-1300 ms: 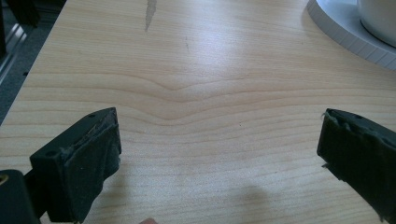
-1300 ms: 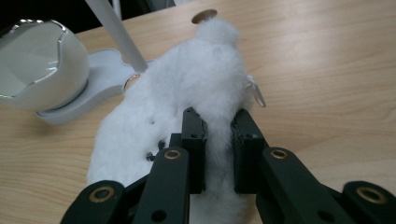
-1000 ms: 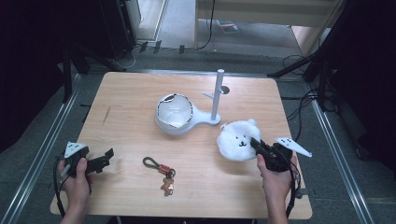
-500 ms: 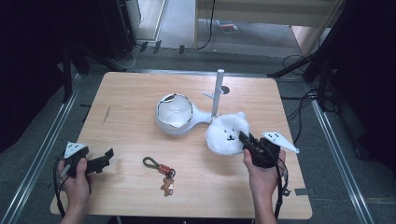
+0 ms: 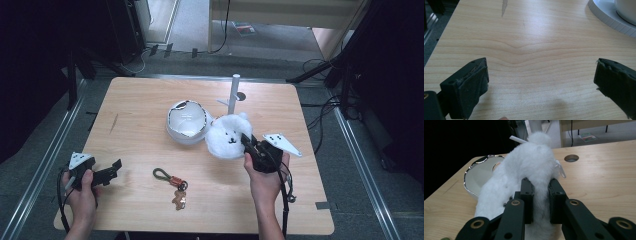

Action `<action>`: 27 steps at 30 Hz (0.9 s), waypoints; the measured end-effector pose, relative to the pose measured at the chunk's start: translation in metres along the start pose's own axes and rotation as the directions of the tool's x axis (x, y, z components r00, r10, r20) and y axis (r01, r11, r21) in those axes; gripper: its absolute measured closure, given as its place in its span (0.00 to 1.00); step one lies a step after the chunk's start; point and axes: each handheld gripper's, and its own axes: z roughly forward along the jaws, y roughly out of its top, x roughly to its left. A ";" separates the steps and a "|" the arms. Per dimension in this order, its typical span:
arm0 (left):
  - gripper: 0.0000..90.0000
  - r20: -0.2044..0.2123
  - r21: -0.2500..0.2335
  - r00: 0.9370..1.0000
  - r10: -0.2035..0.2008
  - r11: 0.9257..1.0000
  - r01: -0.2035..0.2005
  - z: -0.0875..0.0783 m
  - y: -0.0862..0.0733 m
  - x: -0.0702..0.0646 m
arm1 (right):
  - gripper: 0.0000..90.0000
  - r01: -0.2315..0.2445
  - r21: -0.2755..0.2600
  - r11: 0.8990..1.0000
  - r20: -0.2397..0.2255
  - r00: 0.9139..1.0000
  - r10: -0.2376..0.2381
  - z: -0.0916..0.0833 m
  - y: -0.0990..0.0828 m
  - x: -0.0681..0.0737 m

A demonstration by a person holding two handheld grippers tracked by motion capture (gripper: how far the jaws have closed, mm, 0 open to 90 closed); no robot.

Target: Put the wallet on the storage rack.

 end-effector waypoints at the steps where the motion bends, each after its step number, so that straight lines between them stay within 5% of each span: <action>1: 0.00 0.000 -0.001 1.000 -0.002 1.000 0.002 0.000 0.000 0.000 | 0.87 0.002 0.000 1.000 -0.001 1.000 -0.002 0.002 0.001 0.002; 27: 0.00 0.003 -0.003 1.000 -0.006 1.000 0.006 0.000 0.000 0.001 | 0.87 0.060 -0.033 0.998 0.033 0.998 -0.059 0.043 0.008 0.047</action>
